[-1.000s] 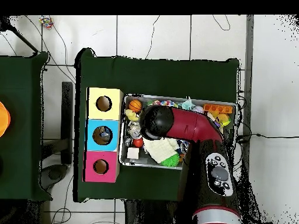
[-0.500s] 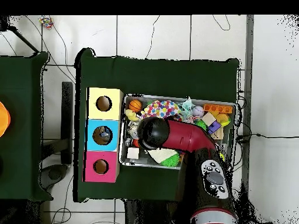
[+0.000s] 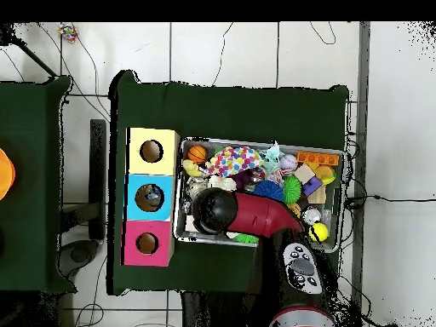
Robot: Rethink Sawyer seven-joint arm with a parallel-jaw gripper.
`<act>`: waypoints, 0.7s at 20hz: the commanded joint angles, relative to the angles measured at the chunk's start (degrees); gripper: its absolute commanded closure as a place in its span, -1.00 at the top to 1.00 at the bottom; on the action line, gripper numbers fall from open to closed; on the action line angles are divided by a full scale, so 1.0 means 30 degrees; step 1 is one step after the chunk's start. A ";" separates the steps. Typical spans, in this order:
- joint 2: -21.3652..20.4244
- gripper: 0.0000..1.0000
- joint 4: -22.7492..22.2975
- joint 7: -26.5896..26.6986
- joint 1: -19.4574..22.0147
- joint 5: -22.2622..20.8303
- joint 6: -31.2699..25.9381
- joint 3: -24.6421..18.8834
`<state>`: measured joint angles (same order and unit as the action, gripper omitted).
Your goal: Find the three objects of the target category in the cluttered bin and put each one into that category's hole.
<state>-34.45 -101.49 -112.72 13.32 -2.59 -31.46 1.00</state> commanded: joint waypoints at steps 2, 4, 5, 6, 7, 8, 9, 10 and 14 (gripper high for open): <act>0.1170 -1.00 -0.2516 -0.3880 -0.0311 0.1069 0.1933 -0.0850; 0.1425 -1.00 -0.2549 -0.3841 -0.0318 0.1196 0.2082 -0.0899; 0.1630 -1.00 -0.2578 -0.3814 -0.0302 0.1275 0.2234 -0.0965; 0.1821 -1.00 -0.2598 -0.3767 -0.0273 0.1350 0.2369 -0.1015; 0.2011 -1.00 -0.2618 -0.3720 -0.0244 0.1425 0.2503 -0.1065; 0.2204 -1.00 -0.2567 -0.3680 -0.0242 0.1454 0.2635 -0.1065; 0.2596 -1.00 -0.2542 -0.3681 -0.0220 0.1403 0.3239 -0.1094; 0.2908 -1.00 -0.2477 -0.3663 -0.0203 0.1393 0.3574 -0.1106; 0.4665 -1.00 -0.1569 -0.3257 0.0223 0.1138 0.5169 -0.1257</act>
<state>-28.33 -105.80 -112.72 12.15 -1.07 -24.08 0.99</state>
